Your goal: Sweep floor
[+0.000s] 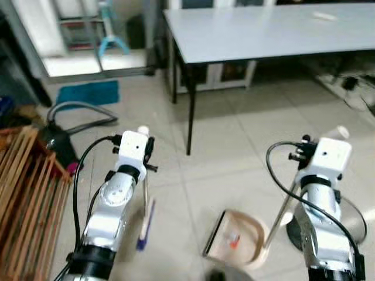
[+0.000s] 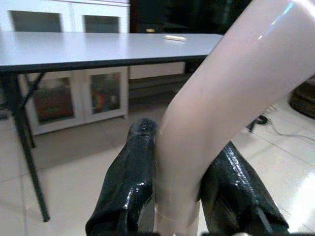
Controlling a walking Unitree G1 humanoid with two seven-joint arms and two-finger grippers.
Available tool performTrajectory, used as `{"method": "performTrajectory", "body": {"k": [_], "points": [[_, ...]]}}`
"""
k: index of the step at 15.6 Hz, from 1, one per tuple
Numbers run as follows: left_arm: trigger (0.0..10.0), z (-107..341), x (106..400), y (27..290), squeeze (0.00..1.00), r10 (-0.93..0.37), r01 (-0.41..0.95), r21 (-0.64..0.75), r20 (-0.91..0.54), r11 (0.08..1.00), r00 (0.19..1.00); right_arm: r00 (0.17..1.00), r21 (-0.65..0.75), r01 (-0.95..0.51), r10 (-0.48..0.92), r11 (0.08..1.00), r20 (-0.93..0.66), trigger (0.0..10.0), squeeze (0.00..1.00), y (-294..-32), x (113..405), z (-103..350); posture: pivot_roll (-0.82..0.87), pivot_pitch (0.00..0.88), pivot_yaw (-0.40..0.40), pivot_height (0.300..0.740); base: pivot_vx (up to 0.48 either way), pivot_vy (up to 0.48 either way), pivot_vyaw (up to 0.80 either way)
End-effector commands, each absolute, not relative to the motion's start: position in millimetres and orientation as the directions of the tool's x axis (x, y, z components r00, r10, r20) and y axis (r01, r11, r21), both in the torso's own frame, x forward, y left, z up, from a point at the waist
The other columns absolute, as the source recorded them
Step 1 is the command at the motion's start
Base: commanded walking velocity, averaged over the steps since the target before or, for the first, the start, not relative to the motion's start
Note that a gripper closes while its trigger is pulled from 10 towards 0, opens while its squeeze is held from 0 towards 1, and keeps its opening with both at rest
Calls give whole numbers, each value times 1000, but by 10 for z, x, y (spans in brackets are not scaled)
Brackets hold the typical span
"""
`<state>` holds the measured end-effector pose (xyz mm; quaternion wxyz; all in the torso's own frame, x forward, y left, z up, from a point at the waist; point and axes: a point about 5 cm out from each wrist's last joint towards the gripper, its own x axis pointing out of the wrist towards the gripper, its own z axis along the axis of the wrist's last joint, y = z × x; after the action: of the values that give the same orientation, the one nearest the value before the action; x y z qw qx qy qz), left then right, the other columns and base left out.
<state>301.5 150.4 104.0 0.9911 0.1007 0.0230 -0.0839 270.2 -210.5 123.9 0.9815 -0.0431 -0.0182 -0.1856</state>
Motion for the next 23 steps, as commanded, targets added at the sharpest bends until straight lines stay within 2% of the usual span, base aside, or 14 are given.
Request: {"method": "performTrajectory", "body": {"k": [1,5,7,8,9,10,12,23], "points": [[10000,1151,3056,1492,0,-160,159,204,-14,966,987,923,-85,383,-378,920,65,10000,0,-2153,2700,1279,-35,0,62,740,0,0,-800],[10000,1218,3129,1460,0,-169,167,137,1,976,986,920,-87,391,-386,916,66,10000,0,-2160,2730,1292,-38,0,65,740,0,0,-800],[10000,1233,3165,1456,0,-175,172,159,6,972,984,921,-88,389,-385,917,68,10000,0,-2152,2761,1299,-31,2,62,740,0,0,-800],[10000,1225,3167,1485,0,-181,179,171,-4,969,984,922,-84,385,-379,919,83,10000,0,-2112,2773,1326,11,20,96,740,0,0,-800],[10000,1241,3152,1437,0,-207,203,205,-2,958,978,921,-81,386,-379,919,87,10000,0,-2147,2757,1332,15,28,47,740,0,0,-800],[10000,1295,3131,1411,0,-224,213,225,21,951,974,917,-83,399,-396,913,49,10000,0,-2183,2735,1262,19,33,38,740,0,0,-800],[10000,1179,3062,1597,0,-129,130,172,-21,976,991,929,-98,369,-363,924,68,10000,0,-2101,2728,1299,-6,39,64,740,0,0,-800],[10000,1298,3044,1467,0,-186,177,189,32,966,982,918,-87,392,-384,916,97,10000,0,-2164,2696,1410,-21,75,67,740,0,0,-800]]}}
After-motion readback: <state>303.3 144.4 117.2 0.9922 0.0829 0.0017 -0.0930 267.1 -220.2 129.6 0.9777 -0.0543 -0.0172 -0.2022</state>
